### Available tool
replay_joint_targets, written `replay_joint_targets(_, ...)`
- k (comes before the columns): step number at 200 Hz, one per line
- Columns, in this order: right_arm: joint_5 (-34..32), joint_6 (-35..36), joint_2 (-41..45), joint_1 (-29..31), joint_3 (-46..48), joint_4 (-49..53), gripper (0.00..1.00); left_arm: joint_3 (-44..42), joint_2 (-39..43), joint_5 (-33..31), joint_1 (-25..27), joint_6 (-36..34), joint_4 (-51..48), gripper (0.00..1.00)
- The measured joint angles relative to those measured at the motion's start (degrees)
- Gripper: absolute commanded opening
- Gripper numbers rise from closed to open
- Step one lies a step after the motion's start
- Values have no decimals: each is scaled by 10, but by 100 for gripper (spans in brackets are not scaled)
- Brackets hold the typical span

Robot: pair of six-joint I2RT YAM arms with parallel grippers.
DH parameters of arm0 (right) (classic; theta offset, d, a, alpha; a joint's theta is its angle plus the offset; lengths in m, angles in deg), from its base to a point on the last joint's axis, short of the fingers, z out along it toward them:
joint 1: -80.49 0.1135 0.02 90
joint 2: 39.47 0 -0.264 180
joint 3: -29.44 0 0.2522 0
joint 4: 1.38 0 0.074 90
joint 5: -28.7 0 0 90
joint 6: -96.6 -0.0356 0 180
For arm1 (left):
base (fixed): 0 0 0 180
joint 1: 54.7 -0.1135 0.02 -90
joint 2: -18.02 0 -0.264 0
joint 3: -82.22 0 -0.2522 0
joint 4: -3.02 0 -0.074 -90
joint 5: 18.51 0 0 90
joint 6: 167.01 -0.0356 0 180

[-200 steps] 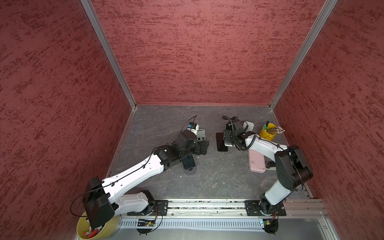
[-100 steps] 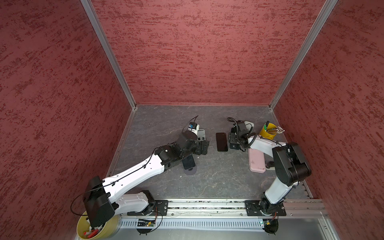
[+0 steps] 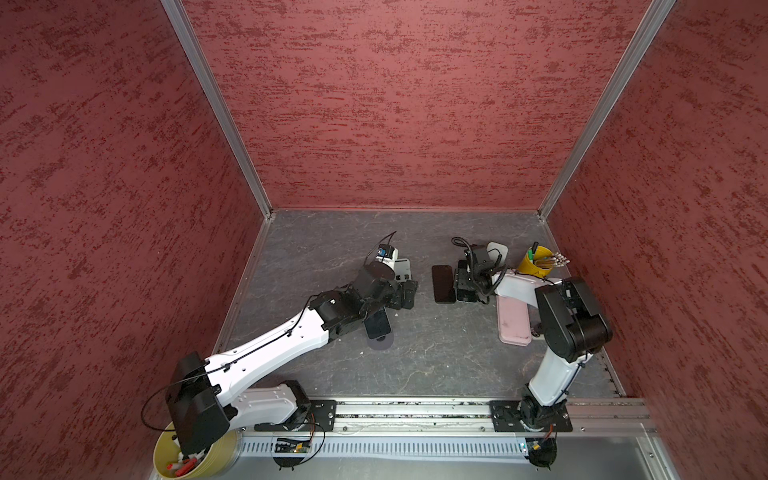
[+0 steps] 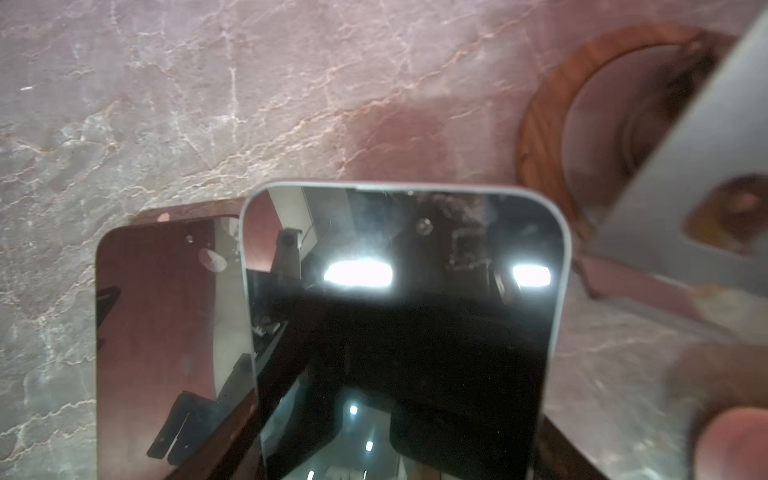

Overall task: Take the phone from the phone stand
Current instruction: 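Lower the phone flat beside the first black phone with the right gripper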

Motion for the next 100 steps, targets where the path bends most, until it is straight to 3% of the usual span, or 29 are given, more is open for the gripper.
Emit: replay_joint_targets(100,6,33,-32,-2,-31,-5,77,0,0,-10,0,-5,0,100)
